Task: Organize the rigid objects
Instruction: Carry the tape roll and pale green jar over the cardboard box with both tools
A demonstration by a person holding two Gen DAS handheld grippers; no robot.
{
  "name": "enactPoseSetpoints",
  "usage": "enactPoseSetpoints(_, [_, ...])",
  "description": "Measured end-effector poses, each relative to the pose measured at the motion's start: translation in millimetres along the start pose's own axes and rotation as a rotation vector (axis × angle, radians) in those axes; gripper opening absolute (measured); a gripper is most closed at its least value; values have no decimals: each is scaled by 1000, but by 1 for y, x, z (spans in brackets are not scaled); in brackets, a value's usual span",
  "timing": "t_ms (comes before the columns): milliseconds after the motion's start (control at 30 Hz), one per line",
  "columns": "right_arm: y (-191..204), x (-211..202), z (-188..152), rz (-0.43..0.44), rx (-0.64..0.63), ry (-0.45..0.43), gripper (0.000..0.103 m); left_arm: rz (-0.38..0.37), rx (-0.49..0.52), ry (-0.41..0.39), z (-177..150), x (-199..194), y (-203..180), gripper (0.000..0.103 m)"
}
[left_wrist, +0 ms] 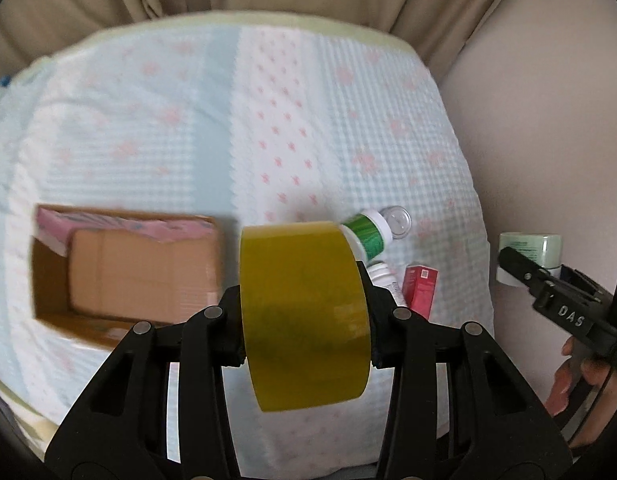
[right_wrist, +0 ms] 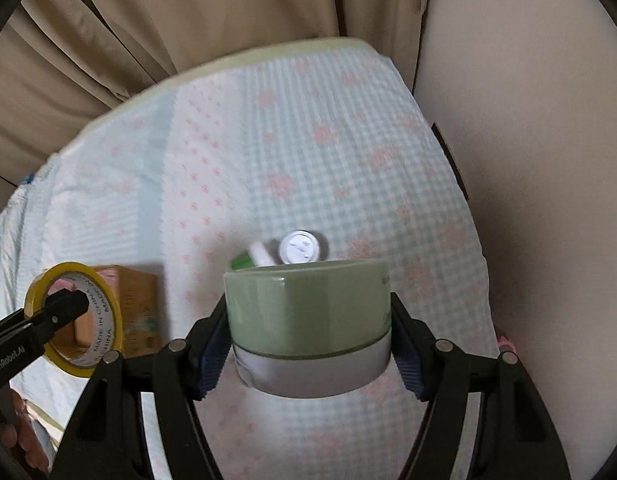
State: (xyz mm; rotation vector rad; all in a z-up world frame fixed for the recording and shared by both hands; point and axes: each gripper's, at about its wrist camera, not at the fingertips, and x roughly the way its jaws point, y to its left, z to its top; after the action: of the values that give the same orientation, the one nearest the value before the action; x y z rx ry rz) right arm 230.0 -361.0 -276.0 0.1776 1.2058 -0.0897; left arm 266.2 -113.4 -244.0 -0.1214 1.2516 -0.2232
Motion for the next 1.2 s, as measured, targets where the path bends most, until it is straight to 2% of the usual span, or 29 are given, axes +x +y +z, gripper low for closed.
enactPoseSetpoints(100, [21,-25,-5,7,-20,-29,67,17,21,-25,0,-32,23,38])
enactPoseSetpoints(333, [88,-63,-22,39,-63,-72,67,33,42,-36,-7,-76,88,38])
enactPoseSetpoints(600, [184,-65,-44,79,-30,-63,67,1,91,13,-9,-75,169,37])
enactPoseSetpoints(833, [257,-22,-61,112,32,0,67,-21,116,103,-9,-29,236,37])
enactPoseSetpoints(1000, [301,34,-71,135,15,83,67,-24,99,168,-10,18,274,34])
enactPoseSetpoints(1200, [324,111,-82,174,-14,160,67,-27,86,225,-11,78,302,32])
